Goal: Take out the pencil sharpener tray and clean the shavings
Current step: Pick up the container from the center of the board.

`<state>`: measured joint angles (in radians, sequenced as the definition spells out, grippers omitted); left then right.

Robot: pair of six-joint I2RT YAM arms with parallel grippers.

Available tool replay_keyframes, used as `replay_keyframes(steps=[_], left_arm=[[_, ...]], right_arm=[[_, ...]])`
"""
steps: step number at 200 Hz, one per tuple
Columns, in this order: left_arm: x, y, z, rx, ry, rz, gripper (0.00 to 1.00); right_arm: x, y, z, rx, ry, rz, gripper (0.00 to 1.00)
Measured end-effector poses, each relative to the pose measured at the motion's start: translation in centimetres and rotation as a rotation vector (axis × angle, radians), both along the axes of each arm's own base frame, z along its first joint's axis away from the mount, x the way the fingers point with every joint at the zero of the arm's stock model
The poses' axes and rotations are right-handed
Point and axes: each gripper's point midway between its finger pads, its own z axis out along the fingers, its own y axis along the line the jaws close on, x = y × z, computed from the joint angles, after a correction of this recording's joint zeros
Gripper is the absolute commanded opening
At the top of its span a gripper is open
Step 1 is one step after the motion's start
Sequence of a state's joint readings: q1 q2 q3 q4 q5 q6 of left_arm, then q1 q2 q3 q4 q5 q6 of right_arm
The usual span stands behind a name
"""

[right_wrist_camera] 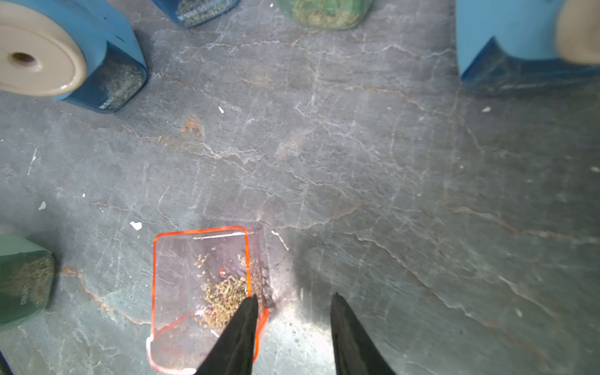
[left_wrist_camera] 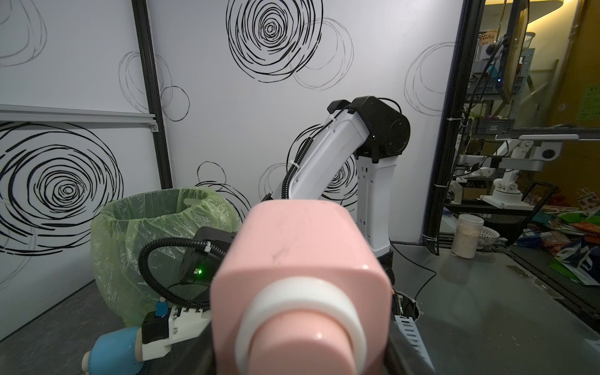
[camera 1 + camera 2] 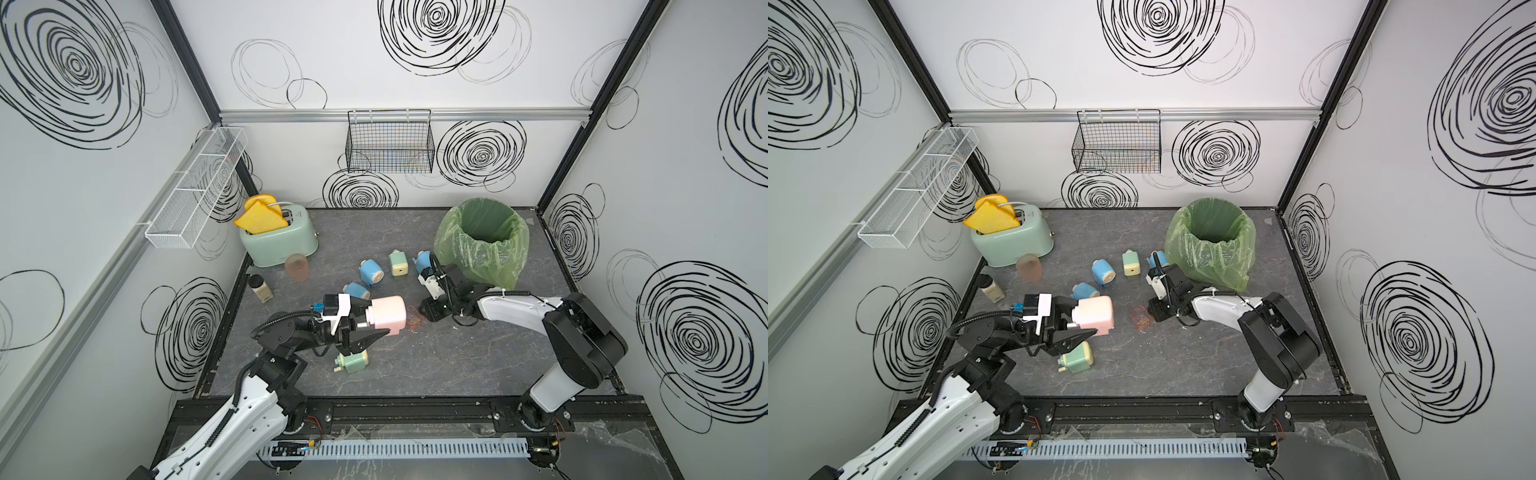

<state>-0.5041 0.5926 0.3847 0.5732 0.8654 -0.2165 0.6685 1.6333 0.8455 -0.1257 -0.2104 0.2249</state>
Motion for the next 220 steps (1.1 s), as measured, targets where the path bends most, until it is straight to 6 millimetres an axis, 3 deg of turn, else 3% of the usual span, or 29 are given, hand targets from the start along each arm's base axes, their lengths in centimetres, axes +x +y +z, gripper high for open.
replay_keyframes(steps=[78,134,220], left_arm=[[-0.2,0.1,0.2,-0.004,-0.008,0.0,0.14],[-0.3,0.0,0.1,-0.002,-0.011,-0.004,0.14],[-0.2,0.0,0.0,0.002,-0.009,-0.001,0.14]], right_arm=[[-0.8,1.4,0.4,0.007,-0.011,0.042,0.41],[-0.3,2.7,1.4,0.023,-0.034,0.064,0.4],[-0.5,4.1,-0.5,-0.053,-0.015,0.091,0.34]])
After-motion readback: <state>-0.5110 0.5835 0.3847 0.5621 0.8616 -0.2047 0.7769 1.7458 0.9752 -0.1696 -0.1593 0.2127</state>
